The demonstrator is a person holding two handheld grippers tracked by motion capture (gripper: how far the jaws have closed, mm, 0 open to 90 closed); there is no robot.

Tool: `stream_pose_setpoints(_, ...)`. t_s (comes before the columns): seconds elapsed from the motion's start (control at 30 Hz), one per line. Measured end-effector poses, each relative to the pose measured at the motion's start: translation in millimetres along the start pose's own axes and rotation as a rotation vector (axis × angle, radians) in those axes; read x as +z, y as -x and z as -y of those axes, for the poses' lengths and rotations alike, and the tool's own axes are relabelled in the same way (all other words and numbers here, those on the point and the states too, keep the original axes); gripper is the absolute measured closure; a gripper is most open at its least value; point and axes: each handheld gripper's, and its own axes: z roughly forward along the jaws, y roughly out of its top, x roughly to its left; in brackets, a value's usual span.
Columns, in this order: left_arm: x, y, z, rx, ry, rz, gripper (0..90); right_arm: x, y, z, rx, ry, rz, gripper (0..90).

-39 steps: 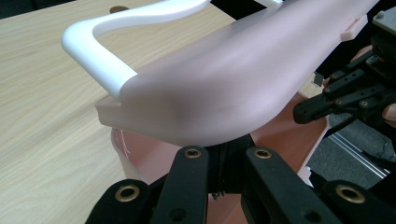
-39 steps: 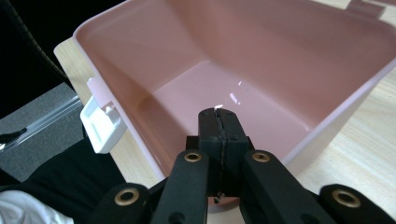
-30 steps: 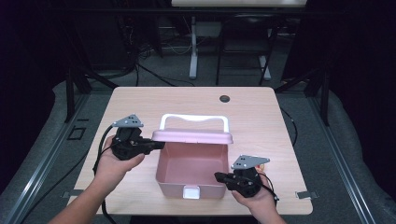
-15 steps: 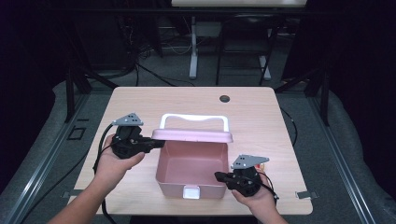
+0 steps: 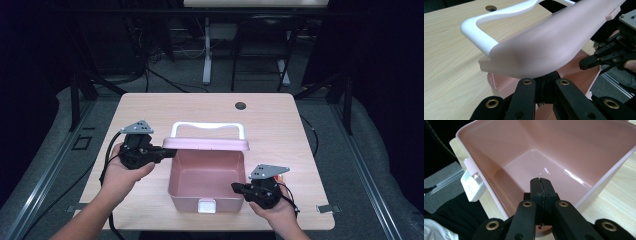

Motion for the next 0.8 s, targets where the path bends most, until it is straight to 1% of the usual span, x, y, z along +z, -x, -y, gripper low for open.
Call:
stream_pose_setpoints(0.1,0.6,-0.5,-1.1,-0.002,0.013,-0.006,89.6,-0.2,0.2,0.4,0.001,0.003,0.0,90.0)
stream_pose_setpoints(0.27,0.8,-2.3,-3.3,-0.002,0.015,-0.015,89.6,-0.4,0.3,1.1,0.006,0.01,-0.001,90.0)
stream_pose_setpoints(0.57,3.3,-7.0,-7.6,-0.015,0.024,-0.03,89.6,-0.5,0.4,2.7,0.011,0.024,-0.002,90.0)
stream_pose_setpoints(0.63,3.7,-7.8,-8.7,-0.011,0.025,-0.034,89.6,-0.6,0.4,2.8,0.007,0.025,-0.001,90.0)
stream_pose_setpoints(0.67,4.5,-7.6,-9.2,-0.013,0.035,-0.041,89.6,-0.5,0.2,3.0,0.007,0.027,-0.001,90.0)
stream_pose_setpoints(0.73,4.9,-8.6,-10.5,-0.005,0.034,-0.05,89.5,-0.5,0.3,3.4,0.006,0.031,-0.001,90.0)
stream_pose_setpoints(0.8,6.0,-10.6,-11.7,-0.011,0.041,-0.054,89.6,-0.5,0.4,3.7,0.005,0.034,-0.001,90.0)
